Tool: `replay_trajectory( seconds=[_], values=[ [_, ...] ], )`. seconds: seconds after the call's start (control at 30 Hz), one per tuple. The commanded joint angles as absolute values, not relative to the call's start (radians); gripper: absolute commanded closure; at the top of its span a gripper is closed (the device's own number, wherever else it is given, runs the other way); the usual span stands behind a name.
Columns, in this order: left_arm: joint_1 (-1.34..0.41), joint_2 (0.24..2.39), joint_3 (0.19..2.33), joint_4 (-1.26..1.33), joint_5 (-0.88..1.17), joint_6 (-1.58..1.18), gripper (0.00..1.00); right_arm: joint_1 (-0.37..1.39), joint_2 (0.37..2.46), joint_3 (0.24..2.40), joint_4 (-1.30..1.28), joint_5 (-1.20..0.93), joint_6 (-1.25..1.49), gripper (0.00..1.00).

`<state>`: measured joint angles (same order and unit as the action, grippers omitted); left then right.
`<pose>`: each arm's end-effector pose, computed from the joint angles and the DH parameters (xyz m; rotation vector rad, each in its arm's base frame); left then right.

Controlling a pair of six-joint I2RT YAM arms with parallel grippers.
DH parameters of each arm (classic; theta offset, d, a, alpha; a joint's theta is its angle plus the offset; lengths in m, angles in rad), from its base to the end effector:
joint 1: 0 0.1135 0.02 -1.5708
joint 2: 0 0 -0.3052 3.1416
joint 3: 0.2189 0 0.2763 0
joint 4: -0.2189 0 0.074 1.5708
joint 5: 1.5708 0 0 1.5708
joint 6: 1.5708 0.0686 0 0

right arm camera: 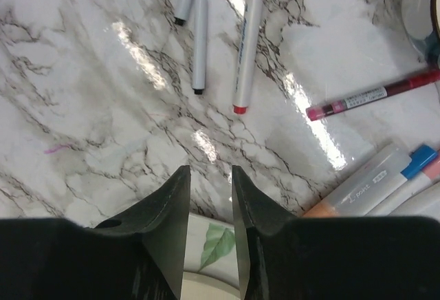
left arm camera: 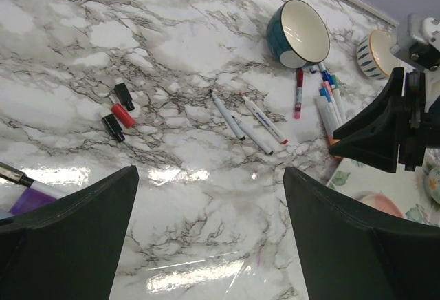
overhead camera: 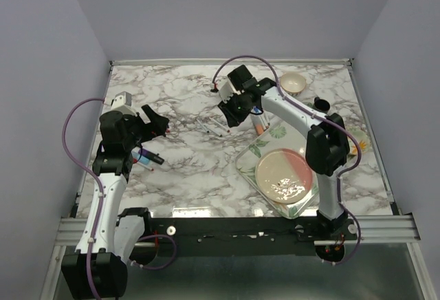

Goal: Open the pen caps
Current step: Place the barrel on the table with the right arm

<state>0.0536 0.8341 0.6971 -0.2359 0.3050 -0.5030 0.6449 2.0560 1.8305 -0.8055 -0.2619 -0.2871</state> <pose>0.2210 -0.0088 0.3114 -0.3409 1.9423 -0.5921 0.3975 0.3212 0.2613 -1.2616 2.2962 0.4682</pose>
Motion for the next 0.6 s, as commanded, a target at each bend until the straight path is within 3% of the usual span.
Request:
replay_trajectory(
  seconds=[0.0, 0.57],
  values=[
    [0.063, 0.821, 0.693, -0.253, 0.302, -0.488, 0.05, 0.595, 2.008, 1.728, -0.776, -0.253, -0.318, 0.62],
    [0.071, 0.828, 0.69, -0.239, 0.325, -0.486, 0.05, 0.37, 2.054, 1.687, -0.755, -0.354, -0.264, 0.61]
  ],
)
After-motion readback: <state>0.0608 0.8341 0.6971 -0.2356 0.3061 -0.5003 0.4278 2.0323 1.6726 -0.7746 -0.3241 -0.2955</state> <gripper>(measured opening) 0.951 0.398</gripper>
